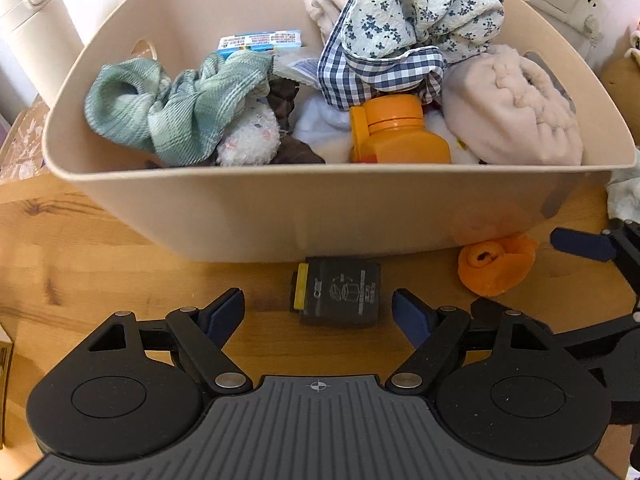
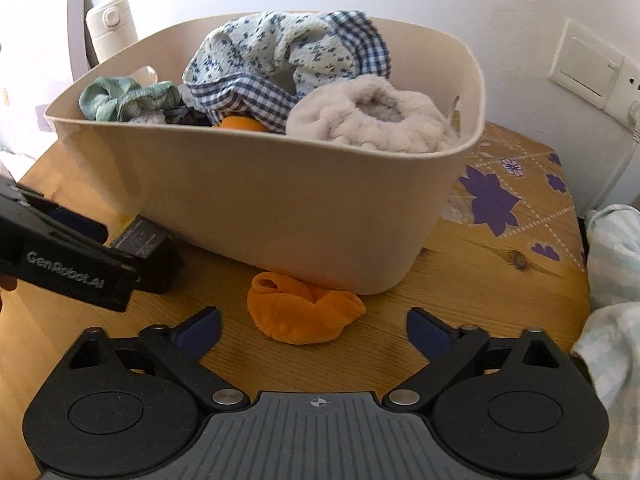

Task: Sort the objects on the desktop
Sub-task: 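Grasp the small black box with the left tool while the right tool grasps the orange cloth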

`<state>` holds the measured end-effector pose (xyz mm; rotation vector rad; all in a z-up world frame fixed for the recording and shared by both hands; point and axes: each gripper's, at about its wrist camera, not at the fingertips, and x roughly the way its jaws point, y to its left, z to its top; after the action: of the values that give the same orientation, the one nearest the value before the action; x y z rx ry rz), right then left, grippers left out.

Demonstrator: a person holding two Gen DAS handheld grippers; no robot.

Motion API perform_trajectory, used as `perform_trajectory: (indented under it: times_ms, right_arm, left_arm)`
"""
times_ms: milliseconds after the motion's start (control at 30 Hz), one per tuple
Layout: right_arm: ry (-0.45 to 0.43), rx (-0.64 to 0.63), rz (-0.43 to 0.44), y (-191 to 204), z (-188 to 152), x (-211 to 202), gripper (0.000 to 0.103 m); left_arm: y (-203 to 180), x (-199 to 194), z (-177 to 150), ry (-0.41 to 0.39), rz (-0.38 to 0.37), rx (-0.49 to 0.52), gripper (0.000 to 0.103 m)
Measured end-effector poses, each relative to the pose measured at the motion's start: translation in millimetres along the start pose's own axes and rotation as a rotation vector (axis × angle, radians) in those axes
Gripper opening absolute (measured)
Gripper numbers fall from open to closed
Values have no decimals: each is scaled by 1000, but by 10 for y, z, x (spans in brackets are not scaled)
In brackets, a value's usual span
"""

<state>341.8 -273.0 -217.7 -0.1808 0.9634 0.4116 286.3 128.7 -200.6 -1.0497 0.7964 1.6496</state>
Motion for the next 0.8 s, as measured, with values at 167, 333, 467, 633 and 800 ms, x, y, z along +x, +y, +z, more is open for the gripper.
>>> perform_trajectory:
  times_ms: [167,333,467,633,800]
  right_arm:
    - [9,1,3,0,-2,64,85]
    - [4,15,24,-20,-16,91,78]
    - [-6,-4,14,-29,-5,113,58]
    - [-8,-22,-10,-16,-8,96,39]
    - [2,-45,20,-22,-34,52,18]
  left_arm:
    - [-52,49,17,0,-14,17,72]
    - [-113,67,4,-13,4,65,50]
    - [-130,67,3,-15,3,81,46]
    - [-141,63,-23,-4,0,88,46]
    - [-150,39,-76,3,-8,87,46]
